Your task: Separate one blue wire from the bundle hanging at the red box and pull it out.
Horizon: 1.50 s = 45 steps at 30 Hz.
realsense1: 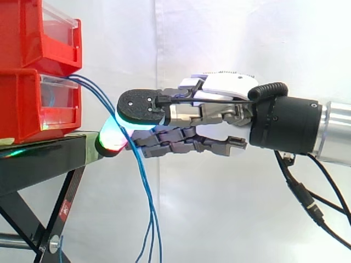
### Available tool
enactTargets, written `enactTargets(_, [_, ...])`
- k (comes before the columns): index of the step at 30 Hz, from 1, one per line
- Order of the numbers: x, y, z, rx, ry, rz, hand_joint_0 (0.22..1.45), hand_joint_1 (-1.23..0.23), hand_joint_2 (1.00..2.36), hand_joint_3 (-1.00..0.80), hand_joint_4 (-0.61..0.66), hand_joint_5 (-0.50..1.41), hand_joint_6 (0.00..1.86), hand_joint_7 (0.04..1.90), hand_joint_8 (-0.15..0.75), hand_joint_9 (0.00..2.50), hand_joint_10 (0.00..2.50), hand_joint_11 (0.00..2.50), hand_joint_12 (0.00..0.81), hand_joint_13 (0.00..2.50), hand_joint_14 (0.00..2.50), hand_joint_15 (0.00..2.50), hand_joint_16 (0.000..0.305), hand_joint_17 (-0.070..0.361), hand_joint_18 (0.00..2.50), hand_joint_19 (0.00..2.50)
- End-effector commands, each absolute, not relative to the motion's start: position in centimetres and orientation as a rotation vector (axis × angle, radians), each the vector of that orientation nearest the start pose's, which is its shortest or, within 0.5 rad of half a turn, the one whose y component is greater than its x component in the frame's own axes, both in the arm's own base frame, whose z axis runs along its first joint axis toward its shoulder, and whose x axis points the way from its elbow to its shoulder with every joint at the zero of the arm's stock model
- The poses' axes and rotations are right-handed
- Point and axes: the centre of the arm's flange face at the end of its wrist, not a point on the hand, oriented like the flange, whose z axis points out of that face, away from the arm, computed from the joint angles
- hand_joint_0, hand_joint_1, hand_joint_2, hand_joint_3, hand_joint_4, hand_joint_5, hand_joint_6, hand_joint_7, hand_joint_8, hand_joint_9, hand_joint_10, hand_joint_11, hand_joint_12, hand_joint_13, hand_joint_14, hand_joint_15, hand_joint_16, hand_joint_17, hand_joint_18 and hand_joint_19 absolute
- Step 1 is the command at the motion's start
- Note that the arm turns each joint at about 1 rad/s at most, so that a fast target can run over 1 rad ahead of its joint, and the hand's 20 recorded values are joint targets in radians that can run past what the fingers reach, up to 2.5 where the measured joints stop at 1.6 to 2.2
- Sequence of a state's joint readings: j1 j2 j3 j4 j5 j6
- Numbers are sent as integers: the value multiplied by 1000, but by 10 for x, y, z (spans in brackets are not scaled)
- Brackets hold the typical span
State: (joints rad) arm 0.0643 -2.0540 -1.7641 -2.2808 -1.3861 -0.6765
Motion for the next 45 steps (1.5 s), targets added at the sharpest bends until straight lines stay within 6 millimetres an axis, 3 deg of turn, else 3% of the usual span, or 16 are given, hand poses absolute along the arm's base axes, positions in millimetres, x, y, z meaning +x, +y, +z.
enactTargets(1, [626, -114, 213, 715, 1229, 666, 598, -624, 1003, -469, 258, -147, 501, 1250, 298, 398, 2, 89, 363, 251, 3, 113, 56, 125, 192, 187])
enactTargets(7, [626, -115, 214, 716, 1227, 666, 614, -652, 1005, -446, 246, -147, 517, 1297, 299, 403, 3, 96, 364, 265, 3, 111, 55, 124, 202, 189])
enactTargets(14, [626, -111, 213, 713, 1229, 670, 633, -692, 1007, -430, 251, -166, 602, 1171, 297, 410, 2, 111, 363, 271, 5, 114, 55, 123, 220, 193])
enactTargets(27, [627, -112, 214, 713, 1222, 669, 621, -692, 1003, -468, 248, -166, 593, 1191, 297, 411, 2, 107, 364, 282, 4, 123, 55, 123, 224, 200])
enactTargets(33, [629, -107, 216, 719, 1202, 673, 654, -760, 1006, -431, 255, -211, 734, 983, 292, 394, 4, 140, 366, 291, 4, 134, 55, 123, 255, 195])
enactTargets(45, [630, -107, 214, 725, 1193, 675, 630, -744, 1003, -469, 269, -199, 714, 1007, 297, 415, 4, 153, 368, 306, 5, 136, 55, 123, 262, 213])
